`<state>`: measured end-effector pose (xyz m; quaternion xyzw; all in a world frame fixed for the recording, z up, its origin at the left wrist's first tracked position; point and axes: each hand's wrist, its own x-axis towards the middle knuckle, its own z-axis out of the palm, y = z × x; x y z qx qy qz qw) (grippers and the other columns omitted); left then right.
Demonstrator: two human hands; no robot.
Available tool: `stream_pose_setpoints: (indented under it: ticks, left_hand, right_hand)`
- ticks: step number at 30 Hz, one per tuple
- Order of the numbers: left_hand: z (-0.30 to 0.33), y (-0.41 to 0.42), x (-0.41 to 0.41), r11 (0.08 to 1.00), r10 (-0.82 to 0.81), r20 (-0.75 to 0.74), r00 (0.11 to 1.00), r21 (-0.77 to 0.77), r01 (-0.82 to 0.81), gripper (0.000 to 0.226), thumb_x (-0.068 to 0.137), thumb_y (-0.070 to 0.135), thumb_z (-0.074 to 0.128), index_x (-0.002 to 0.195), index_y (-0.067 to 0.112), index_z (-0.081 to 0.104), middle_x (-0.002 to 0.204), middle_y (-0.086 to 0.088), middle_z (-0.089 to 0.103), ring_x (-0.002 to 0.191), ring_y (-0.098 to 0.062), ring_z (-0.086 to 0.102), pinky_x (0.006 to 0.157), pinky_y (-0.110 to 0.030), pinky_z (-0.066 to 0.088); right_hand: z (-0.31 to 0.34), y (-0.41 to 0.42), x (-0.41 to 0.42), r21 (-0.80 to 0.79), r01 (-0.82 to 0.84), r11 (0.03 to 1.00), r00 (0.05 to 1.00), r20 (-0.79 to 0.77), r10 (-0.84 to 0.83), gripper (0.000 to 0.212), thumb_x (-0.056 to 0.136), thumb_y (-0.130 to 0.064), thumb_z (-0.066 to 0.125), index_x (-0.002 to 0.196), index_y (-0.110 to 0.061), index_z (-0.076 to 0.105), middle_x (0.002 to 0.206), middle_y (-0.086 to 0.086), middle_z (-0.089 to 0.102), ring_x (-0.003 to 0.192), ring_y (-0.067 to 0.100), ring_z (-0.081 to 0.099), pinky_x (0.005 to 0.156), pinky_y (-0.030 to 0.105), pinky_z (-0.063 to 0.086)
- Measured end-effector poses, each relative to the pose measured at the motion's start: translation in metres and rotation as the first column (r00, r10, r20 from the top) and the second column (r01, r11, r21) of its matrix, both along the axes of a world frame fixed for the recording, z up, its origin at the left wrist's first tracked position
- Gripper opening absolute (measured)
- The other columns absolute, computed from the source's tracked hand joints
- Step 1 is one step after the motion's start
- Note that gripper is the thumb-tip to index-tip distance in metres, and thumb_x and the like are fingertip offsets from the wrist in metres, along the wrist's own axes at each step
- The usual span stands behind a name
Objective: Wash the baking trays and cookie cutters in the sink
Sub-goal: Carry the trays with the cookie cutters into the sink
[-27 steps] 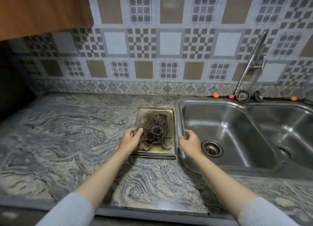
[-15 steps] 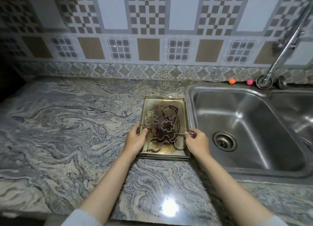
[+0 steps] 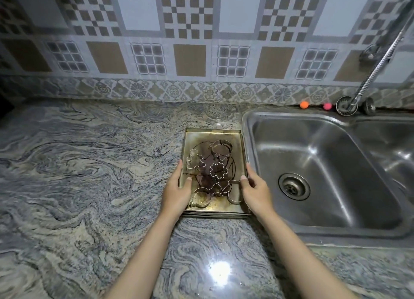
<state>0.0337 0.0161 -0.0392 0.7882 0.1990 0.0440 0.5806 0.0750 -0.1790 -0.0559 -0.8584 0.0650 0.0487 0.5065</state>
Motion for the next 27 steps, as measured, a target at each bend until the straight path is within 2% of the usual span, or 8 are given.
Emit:
stream_pose_setpoints:
  ticks: [6,9,14,18,20,23,25,27]
  left_hand:
    - [0.005,0.0,-0.002,1.0,0.002,-0.005,1.0,-0.019,-0.002,0.056,0.099,0.019,0.049,0.148,0.034,0.028,0.152,0.015,0.029,0.14,-0.011,0.029,0.108,-0.028,0.026]
    - [0.006,0.001,-0.002,0.999,0.009,-0.02,1.0,-0.04,-0.01,0.055,0.098,0.021,0.05,0.147,0.036,0.03,0.152,0.013,0.031,0.14,-0.014,0.032,0.113,-0.036,0.028]
    - [0.012,0.004,-0.002,0.996,0.009,-0.046,0.999,-0.083,-0.012,0.053,0.098,0.022,0.051,0.145,0.038,0.033,0.152,0.01,0.035,0.136,-0.016,0.039,0.113,-0.045,0.033]
    - [0.018,0.005,-0.003,0.995,0.008,-0.052,0.999,-0.1,-0.013,0.052,0.099,0.021,0.049,0.146,0.036,0.033,0.152,0.009,0.034,0.138,-0.016,0.035,0.114,-0.044,0.031]
    - [0.021,0.005,-0.004,0.994,0.003,-0.043,0.999,-0.106,-0.007,0.051,0.099,0.019,0.047,0.145,0.035,0.034,0.153,0.008,0.032,0.14,-0.016,0.031,0.115,-0.041,0.028]
    - [0.027,0.004,-0.006,0.993,0.009,-0.035,0.999,-0.119,-0.013,0.051,0.1,0.014,0.044,0.145,0.033,0.035,0.154,0.006,0.03,0.139,-0.014,0.032,0.113,-0.035,0.027]
    - [0.028,0.002,-0.007,0.992,0.006,-0.024,1.0,-0.129,-0.009,0.052,0.1,0.009,0.042,0.146,0.033,0.034,0.155,0.007,0.029,0.114,0.005,0.051,0.096,-0.014,0.042]
    - [0.027,0.0,-0.006,0.99,-0.003,-0.043,0.999,-0.142,-0.004,0.054,0.1,0.004,0.039,0.147,0.032,0.033,0.154,0.008,0.029,0.061,0.021,0.048,0.053,0.003,0.038]
  right_hand:
    - [0.001,0.001,0.001,-0.025,-0.013,1.0,1.0,0.013,0.014,0.048,0.098,-0.038,0.044,0.144,-0.037,0.032,0.141,-0.006,0.047,0.116,0.017,0.054,0.082,0.028,0.039]
    - [0.0,0.002,-0.001,0.032,0.015,0.999,1.0,0.026,-0.016,0.048,0.095,-0.041,0.048,0.141,-0.04,0.036,0.142,-0.009,0.047,0.126,0.017,0.049,0.094,0.033,0.042]
    - [0.004,0.006,-0.006,0.139,0.007,0.99,0.998,0.069,-0.016,0.052,0.094,-0.039,0.052,0.143,-0.029,0.038,0.131,0.011,0.056,0.123,0.014,0.049,0.094,0.024,0.035]
    - [0.01,0.007,-0.006,0.232,0.007,0.973,0.999,0.051,-0.019,0.05,0.097,-0.03,0.051,0.144,-0.024,0.038,0.132,0.027,0.045,0.122,0.033,0.043,0.103,0.03,0.037]
    - [0.008,0.006,-0.006,0.261,0.009,0.965,0.998,0.058,-0.025,0.048,0.097,-0.028,0.05,0.144,-0.025,0.038,0.134,0.023,0.048,0.123,0.027,0.047,0.102,0.025,0.034]
    - [0.007,0.006,-0.007,0.29,0.0,0.957,0.996,0.085,-0.026,0.046,0.098,-0.026,0.049,0.143,-0.026,0.039,0.135,-0.009,0.053,0.125,0.014,0.047,0.104,0.023,0.031]
    - [0.006,0.005,-0.006,0.286,-0.005,0.958,0.995,0.097,-0.023,0.043,0.098,-0.026,0.049,0.14,-0.029,0.042,0.122,-0.027,0.05,0.127,0.008,0.043,0.103,0.022,0.027]
    - [0.005,0.003,-0.007,0.282,0.009,0.959,0.994,0.1,-0.039,0.041,0.097,-0.028,0.05,0.137,-0.032,0.045,0.121,-0.013,0.055,0.114,0.0,0.046,0.099,0.02,0.029]
